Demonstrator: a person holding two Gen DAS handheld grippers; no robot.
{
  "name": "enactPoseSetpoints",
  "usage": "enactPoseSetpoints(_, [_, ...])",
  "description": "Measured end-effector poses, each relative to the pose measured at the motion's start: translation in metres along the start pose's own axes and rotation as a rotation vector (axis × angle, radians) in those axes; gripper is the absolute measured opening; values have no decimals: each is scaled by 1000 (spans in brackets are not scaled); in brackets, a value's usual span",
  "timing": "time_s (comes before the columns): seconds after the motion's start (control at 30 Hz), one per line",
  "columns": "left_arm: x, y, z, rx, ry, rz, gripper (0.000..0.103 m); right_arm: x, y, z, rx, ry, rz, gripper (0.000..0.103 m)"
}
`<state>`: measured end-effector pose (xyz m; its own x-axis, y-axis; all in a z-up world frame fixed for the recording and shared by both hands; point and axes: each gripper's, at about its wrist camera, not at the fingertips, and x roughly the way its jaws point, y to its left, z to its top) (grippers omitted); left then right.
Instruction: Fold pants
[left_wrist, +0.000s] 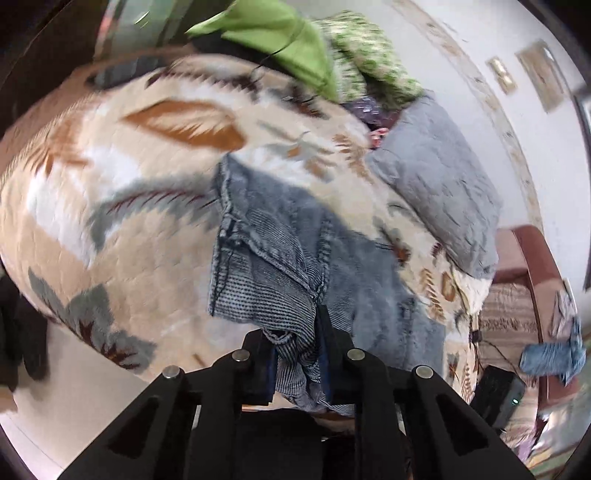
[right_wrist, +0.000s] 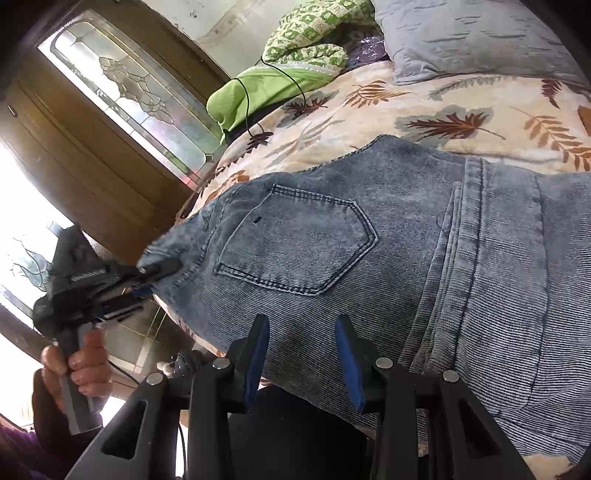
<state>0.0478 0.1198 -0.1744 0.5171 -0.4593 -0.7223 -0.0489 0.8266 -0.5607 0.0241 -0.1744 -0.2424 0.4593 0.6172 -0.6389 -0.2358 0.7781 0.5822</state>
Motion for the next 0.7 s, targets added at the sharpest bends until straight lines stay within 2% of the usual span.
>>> enactPoseSetpoints(0.23, [-17,-74,-13,193,-16,-9,18,-15,-7,5,24,-50,48,40])
enactPoseSetpoints(0.5, [-4,-153,-37,373,17,-27,18,-28,-24,18,72,-109,133,40])
enactPoseSetpoints(0.6, [7,-178,-49,428,49,-33,16,-16,-33,27,98,-78,177,40])
enactPoseSetpoints(0.7, [18,-196,-60,471,68,-17,16,-17,-34,30,90,-83,280,40])
